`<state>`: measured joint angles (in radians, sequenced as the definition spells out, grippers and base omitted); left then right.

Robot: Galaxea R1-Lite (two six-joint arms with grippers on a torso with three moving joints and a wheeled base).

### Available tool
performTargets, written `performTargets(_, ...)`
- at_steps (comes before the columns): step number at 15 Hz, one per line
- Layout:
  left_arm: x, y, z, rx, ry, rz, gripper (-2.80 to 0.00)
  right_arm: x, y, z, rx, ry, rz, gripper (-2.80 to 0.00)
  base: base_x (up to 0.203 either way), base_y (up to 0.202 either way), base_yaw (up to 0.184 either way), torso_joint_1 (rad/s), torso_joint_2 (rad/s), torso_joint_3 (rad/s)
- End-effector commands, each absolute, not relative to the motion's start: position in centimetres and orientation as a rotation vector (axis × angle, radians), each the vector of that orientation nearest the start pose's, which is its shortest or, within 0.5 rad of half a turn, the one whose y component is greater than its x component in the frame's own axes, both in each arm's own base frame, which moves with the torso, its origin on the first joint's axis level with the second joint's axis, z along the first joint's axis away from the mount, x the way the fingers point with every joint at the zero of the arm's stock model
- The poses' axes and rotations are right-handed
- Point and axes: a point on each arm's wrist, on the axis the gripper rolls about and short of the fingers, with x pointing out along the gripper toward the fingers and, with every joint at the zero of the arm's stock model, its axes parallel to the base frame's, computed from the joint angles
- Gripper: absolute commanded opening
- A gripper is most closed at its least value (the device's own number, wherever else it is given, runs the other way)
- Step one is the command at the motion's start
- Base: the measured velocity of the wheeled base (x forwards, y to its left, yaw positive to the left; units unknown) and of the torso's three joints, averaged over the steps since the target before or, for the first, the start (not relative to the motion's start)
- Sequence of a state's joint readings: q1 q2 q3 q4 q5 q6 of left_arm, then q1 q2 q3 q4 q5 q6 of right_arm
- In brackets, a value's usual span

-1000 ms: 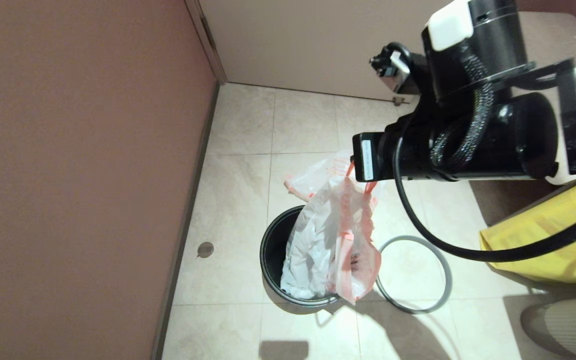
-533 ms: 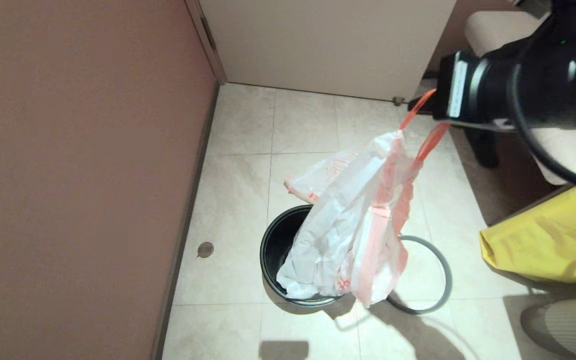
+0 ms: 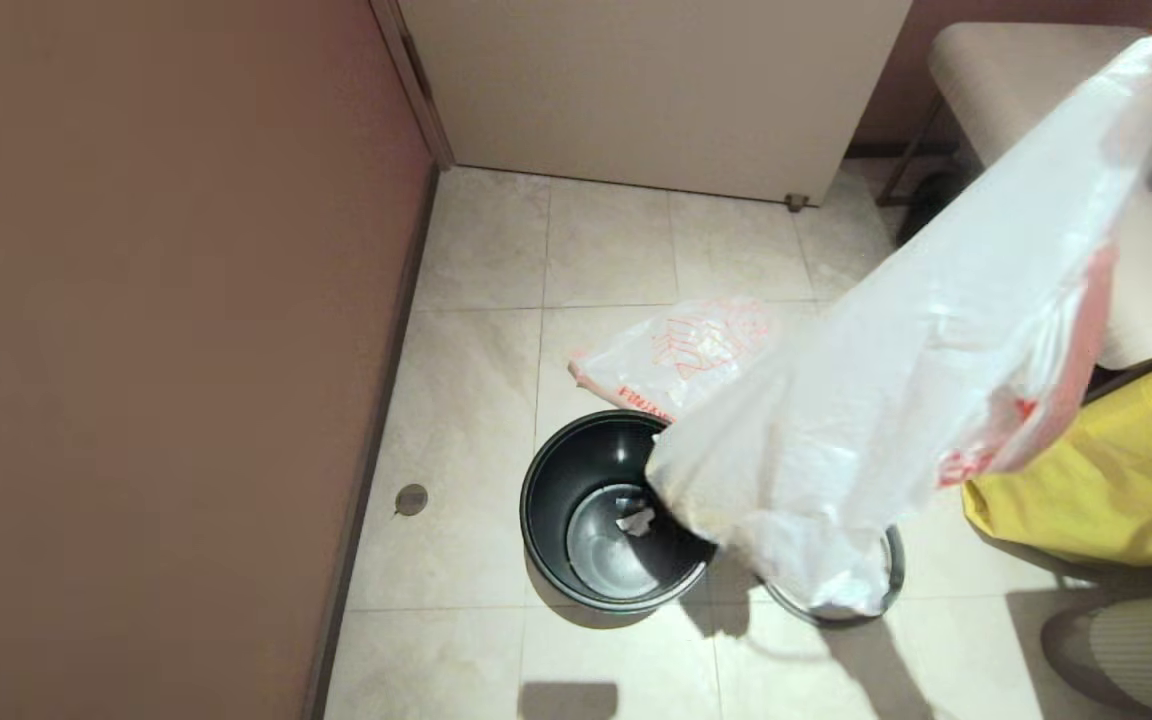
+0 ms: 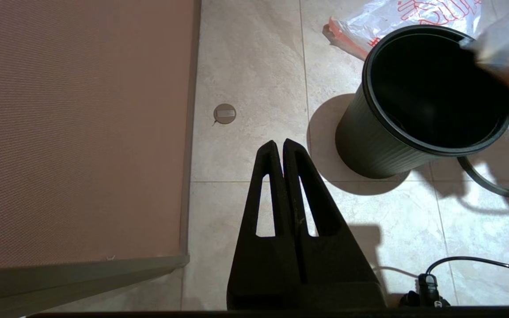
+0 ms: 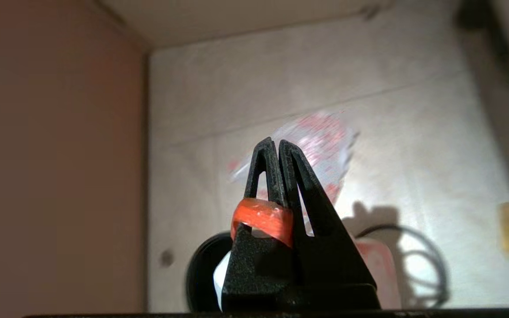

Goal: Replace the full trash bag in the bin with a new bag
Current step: Place the trash bag on the floor

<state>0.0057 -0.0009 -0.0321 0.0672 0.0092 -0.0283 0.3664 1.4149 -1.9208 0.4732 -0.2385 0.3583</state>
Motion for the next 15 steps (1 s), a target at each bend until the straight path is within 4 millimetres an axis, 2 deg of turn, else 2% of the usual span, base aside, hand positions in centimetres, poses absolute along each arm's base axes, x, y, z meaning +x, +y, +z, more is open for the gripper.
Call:
performTargets(1,-2.5,0.0,7.7,-0.029,0.035,0.017,-2.80,17.6,3.6,45.6,0.309,-0.056,-0.002,-2.80,0.000,0.000,0.000,0.000,0.00,0.000)
performTargets(4,-2.5,0.0,7.7,-0.029,0.035,0.017,-2.80,23.2,1.0,44.2,0.217,-0.056,-0.163,-2.80,0.000,0.000,0.000,0.000,0.00,0.000)
performTargets(8,-2.5,0.0,7.7,-0.029,0.035,0.016,-2.80,32.9,-2.8,39.1,0.102,0.040,-0.228,-2.80,0.000,0.000,0.000,0.000,0.00,0.000)
performTargets(10,-2.5,0.0,7.7,-0.029,0.035,0.017,-2.80,38.2,-4.6,34.5,0.074,0.127,-0.250,-2.80,0.000,0.000,0.000,0.000,0.00,0.000)
performTargets(12,-2.5,0.0,7.7,-0.029,0.035,0.016,-2.80,43.1,-6.5,28.9,0.063,0.208,-0.274,-2.80,0.000,0.000,0.000,0.000,0.00,0.000)
performTargets(15,-2.5,0.0,7.7,-0.029,0.035,0.016,-2.80,48.2,-9.6,20.1,0.037,0.305,-0.318,-2.80,0.000,0.000,0.000,0.000,0.00,0.000)
